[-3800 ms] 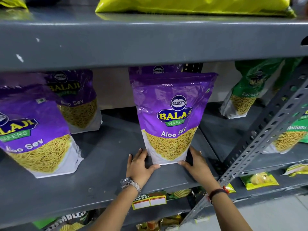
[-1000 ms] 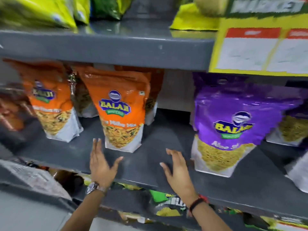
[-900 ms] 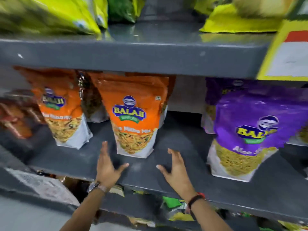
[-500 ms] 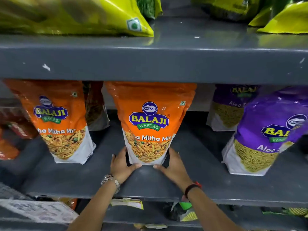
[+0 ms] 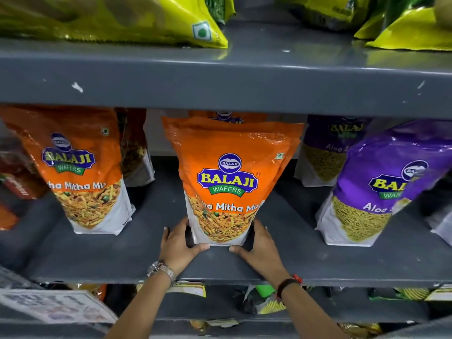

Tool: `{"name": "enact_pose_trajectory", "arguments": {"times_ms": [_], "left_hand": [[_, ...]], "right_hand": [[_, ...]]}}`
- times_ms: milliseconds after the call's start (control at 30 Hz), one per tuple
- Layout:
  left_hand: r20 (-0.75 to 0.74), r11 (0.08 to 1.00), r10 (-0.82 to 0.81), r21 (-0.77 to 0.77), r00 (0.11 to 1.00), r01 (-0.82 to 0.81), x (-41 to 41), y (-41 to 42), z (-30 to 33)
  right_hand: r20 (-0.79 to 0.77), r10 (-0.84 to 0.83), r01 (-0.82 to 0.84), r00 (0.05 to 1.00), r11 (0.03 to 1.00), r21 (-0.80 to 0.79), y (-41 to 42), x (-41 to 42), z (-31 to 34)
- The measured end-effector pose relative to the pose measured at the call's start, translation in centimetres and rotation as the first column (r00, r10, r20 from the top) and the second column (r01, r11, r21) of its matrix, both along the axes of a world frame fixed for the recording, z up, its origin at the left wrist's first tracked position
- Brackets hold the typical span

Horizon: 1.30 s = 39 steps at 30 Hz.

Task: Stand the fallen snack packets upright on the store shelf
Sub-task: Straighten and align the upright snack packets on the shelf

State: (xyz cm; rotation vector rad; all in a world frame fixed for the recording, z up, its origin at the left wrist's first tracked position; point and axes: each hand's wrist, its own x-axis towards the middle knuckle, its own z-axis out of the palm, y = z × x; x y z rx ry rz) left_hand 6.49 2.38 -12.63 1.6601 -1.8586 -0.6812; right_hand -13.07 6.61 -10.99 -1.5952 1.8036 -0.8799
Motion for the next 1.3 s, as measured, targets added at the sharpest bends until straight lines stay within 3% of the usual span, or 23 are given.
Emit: {"name": "enact_pose_trajectory", "arguments": {"times_ms": [300, 533, 633, 700, 800, 900, 967, 1067, 1200, 1300], "left_hand": [[0.027, 1.0, 0.016, -0.026, 1.0, -0.015, -0.1, 0.2, -0.1], [0.026, 0.999, -0.032, -0.006, 0.999, 0.032, 0.0, 0.7, 0.2], [-0.15, 0.999, -0.042, -0.015, 0.988, 0.041, 0.1, 1.7, 0.5], [-0.295, 0.999, -0.038, -0.042, 0.955, 0.027, 0.6, 2.5, 1.0], [-0.341, 0.987, 0.024, -0.14, 0.94, -0.076, 2.8, 3.5, 1.6], [-0.379, 0.93, 0.216, -0.201, 0.9, -0.308, 6.9, 3.7, 2.8], [-0.391, 0.882, 0.3, -0.234, 0.87, -0.409, 10.2, 3.3, 3.5], [-0.341, 0.86, 0.366, -0.231, 0.866, -0.454, 15.3, 1.8, 3.3], [-0.227, 0.926, 0.303, -0.158, 0.926, -0.342, 20.1, -0.2, 1.9], [-0.251, 0.958, 0.247, -0.081, 0.936, -0.275, 21.6, -1.5, 1.5]], "right_hand": [[0.017, -0.032, 0.031, 0.999, 0.999, 0.042, 0.4, -0.1, -0.1], [0.072, -0.026, 0.027, 0.997, 1.0, -0.014, 0.8, -0.1, -0.3], [0.189, -0.147, 0.178, 0.971, 0.971, -0.158, 2.0, -0.2, 0.3], [0.181, -0.207, 0.258, 0.961, 0.909, -0.329, 2.8, -0.1, 0.9], [0.055, -0.091, 0.106, 0.994, 0.833, -0.543, 3.5, 1.5, 1.7], [-0.08, 0.055, -0.093, 0.995, 0.793, -0.602, 2.7, 5.6, 2.2], [-0.101, 0.159, -0.188, 0.982, 0.791, -0.582, 1.6, 9.1, 2.1], [-0.007, 0.268, -0.247, 0.963, 0.88, -0.405, -0.9, 14.1, 1.2], [0.098, 0.323, -0.315, 0.941, 0.944, -0.095, -4.7, 19.5, -0.4], [0.122, 0.342, -0.343, 0.932, 0.939, -0.009, -6.8, 22.3, -0.5]]}}
